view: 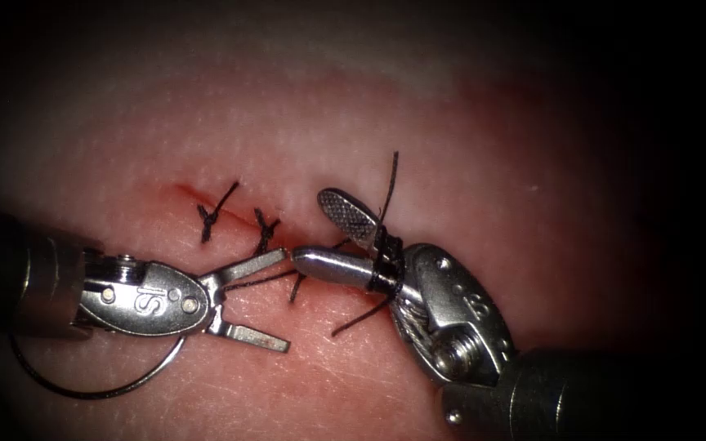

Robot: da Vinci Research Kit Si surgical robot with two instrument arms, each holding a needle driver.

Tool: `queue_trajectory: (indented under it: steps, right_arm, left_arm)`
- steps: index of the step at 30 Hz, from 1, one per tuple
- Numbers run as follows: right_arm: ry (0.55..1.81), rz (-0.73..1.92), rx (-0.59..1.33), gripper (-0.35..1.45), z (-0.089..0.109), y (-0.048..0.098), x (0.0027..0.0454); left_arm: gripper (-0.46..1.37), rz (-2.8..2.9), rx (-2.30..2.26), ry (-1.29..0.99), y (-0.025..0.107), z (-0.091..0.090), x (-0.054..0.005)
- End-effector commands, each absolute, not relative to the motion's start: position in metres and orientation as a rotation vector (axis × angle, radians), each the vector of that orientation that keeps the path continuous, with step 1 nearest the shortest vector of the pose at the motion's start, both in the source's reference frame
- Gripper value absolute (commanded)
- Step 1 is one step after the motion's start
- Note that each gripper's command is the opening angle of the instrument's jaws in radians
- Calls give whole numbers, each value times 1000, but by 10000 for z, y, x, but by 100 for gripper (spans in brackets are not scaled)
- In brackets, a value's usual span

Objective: Wound Closure
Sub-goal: Wrap the suture twice counter-clockwise around the right gripper

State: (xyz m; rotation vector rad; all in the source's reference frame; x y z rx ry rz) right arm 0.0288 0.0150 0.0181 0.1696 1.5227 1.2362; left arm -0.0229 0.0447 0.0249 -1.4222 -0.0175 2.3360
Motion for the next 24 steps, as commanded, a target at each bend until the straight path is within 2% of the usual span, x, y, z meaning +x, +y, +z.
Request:
queue_trajectory:
  steps: [1,5,6,10,14,16,18,19,20,21,22,24]
  right_arm:
    - [1520,1234,173,66,181,150,289]
    - [1520,1224,186,66,177,146,296]
    - [1518,1222,189,66,176,145,297]
    - [1505,1215,205,65,171,142,302]
    - [1506,1219,212,69,169,140,302]
    - [1506,1218,213,68,168,140,300]
    - [1503,1218,215,68,168,140,299]
    - [1503,1218,215,69,168,141,299]
    - [1503,1218,216,68,168,141,298]
    - [1503,1218,216,68,168,140,298]
    - [1503,1218,216,69,167,140,298]
    - [1503,1218,216,68,167,140,298]
  left_arm:
    - [18,2339,-1415,-15,448,249,-229]
    - [31,2331,-1406,-22,452,253,-224]
    - [27,2332,-1402,-20,452,254,-223]
    - [-35,2328,-1361,-12,454,257,-224]
    - [-31,2388,-1270,-67,446,261,-231]
    - [11,2414,-1228,-66,440,264,-237]
    - [34,2442,-1186,-69,435,266,-240]
    - [53,2450,-1168,-78,433,267,-241]
    - [82,2467,-1148,-88,431,269,-242]
    - [98,2474,-1141,-93,431,270,-242]
    - [108,2492,-1123,-105,430,272,-242]
    - [117,2501,-1112,-111,430,274,-241]
